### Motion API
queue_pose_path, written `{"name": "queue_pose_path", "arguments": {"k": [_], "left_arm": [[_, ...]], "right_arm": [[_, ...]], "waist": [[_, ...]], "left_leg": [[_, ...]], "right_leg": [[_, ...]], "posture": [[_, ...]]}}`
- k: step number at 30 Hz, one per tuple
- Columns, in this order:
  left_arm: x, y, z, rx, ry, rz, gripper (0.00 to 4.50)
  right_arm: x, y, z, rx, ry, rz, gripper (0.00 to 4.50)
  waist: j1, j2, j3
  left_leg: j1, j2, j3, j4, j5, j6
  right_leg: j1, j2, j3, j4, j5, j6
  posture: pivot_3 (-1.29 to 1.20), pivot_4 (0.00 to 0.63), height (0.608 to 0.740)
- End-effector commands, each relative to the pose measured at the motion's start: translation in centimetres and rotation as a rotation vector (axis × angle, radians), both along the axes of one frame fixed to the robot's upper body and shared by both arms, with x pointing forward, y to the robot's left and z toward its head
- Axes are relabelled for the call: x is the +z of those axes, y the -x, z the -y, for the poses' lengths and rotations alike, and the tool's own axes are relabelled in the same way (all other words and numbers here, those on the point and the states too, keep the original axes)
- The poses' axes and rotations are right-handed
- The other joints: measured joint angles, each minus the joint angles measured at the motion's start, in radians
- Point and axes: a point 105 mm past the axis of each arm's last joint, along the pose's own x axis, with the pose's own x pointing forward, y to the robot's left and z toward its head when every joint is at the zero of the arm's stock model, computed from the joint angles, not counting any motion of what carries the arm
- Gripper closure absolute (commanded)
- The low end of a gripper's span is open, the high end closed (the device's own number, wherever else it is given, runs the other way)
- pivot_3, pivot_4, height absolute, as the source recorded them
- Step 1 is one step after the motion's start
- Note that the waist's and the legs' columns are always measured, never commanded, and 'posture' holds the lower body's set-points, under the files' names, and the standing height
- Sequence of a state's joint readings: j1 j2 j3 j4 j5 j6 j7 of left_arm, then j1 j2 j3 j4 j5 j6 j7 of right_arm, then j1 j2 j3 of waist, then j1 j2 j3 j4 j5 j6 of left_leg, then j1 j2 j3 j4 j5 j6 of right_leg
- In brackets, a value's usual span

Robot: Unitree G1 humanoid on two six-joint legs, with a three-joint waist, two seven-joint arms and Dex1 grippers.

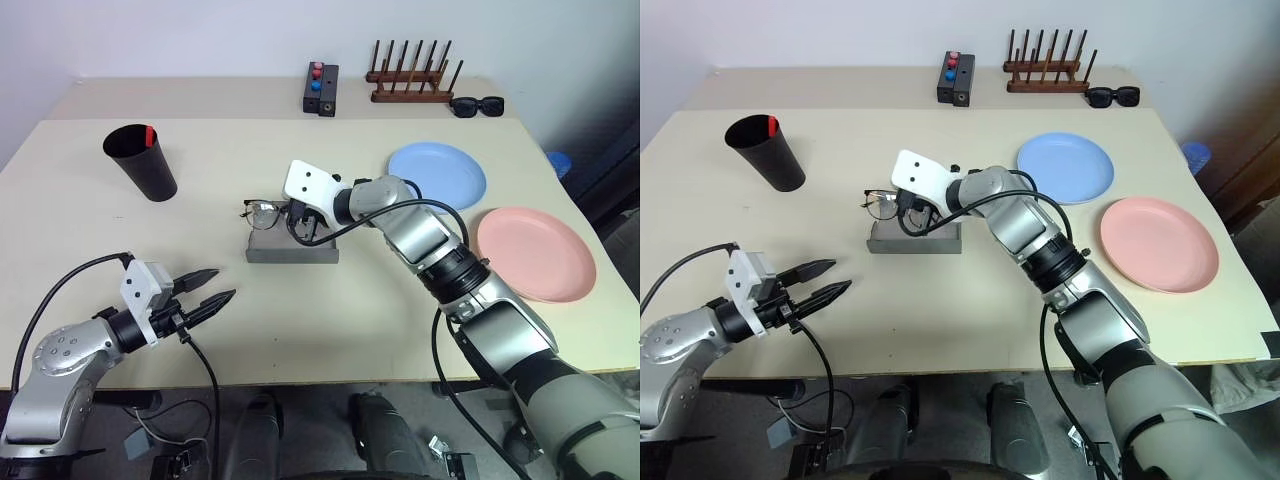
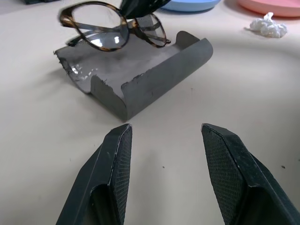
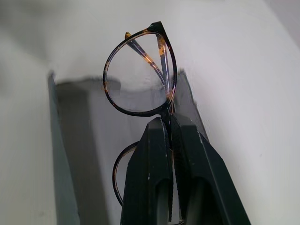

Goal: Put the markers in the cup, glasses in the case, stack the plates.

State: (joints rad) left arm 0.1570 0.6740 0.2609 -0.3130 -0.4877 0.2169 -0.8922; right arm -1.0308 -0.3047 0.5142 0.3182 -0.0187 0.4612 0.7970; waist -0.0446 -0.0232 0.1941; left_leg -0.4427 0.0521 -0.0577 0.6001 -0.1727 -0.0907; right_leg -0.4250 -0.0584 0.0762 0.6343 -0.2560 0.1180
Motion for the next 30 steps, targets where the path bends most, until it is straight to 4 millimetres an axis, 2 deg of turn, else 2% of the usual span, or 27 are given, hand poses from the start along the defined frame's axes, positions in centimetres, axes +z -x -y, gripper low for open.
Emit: {"name": "queue_pose_path", "arguments": {"k": [1, 14, 17, 22, 26, 30], "left_arm": [[1.2, 0.2, -0.2, 0.01, 0.021, 0.043, 2.11], [1.1, -0.5, -0.4, 0.021, 0.039, 0.046, 2.11], [1.0, -0.3, -0.4, 0.029, 0.046, 0.047, 2.11], [1.0, -0.5, -0.3, 0.054, 0.063, 0.059, 2.11], [1.9, -1.5, -0.7, 0.104, 0.113, 0.073, 2.11], [4.7, -3.8, -1.0, 0.16, 0.27, 0.071, 3.42]], "right_arm": [[0.8, 0.6, 0.5, 0.041, 0.021, 0.039, 4.37], [-0.5, 1.8, 0.8, 0.065, 0.048, 0.001, 4.37], [-0.7, 2.1, 0.8, 0.064, 0.037, -0.011, 3.47], [0.4, 1.5, 0.9, 0.011, -0.026, 0.021, 1.04], [1.4, 1.7, 1.4, 0.002, -0.066, 0.044, 1.04], [2.7, 2.8, 2.3, 0.026, -0.124, 0.076, 0.97]], "waist": [[0.0, 0.0, 0.0], [-0.001, 0.0, 0.0], [-0.001, 0.0, 0.0], [-0.001, 0.0, 0.0], [0.002, 0.0, 0.0], [0.008, -0.001, 0.0]], "left_leg": [[0.0, 0.0, 0.0, 0.0, 0.0, 0.0], [0.001, 0.0, -0.001, -0.001, 0.0, 0.0], [0.001, 0.0, 0.0, -0.001, 0.0, 0.0], [0.001, 0.0, -0.001, -0.001, 0.0, 0.0], [0.001, 0.0, -0.001, -0.001, 0.0, -0.001], [0.001, 0.0, -0.003, -0.001, 0.001, -0.002]], "right_leg": [[0.0, 0.0, 0.0, 0.0, 0.0, 0.0], [-0.001, 0.001, 0.0, 0.0, 0.0, 0.0], [-0.001, 0.001, 0.0, 0.0, 0.0, 0.0], [0.0, 0.001, 0.0, 0.001, 0.0, 0.0], [-0.001, 0.001, 0.0, 0.001, 0.0, 0.0], [0.0, 0.001, -0.001, 0.002, 0.0, 0.0]], "posture": [[0.0, 0.15, 0.74], [0.0, 0.15, 0.74], [0.0, 0.15, 0.74], [0.0, 0.15, 0.74], [0.0, 0.15, 0.74], [0.0, 0.15, 0.74]]}}
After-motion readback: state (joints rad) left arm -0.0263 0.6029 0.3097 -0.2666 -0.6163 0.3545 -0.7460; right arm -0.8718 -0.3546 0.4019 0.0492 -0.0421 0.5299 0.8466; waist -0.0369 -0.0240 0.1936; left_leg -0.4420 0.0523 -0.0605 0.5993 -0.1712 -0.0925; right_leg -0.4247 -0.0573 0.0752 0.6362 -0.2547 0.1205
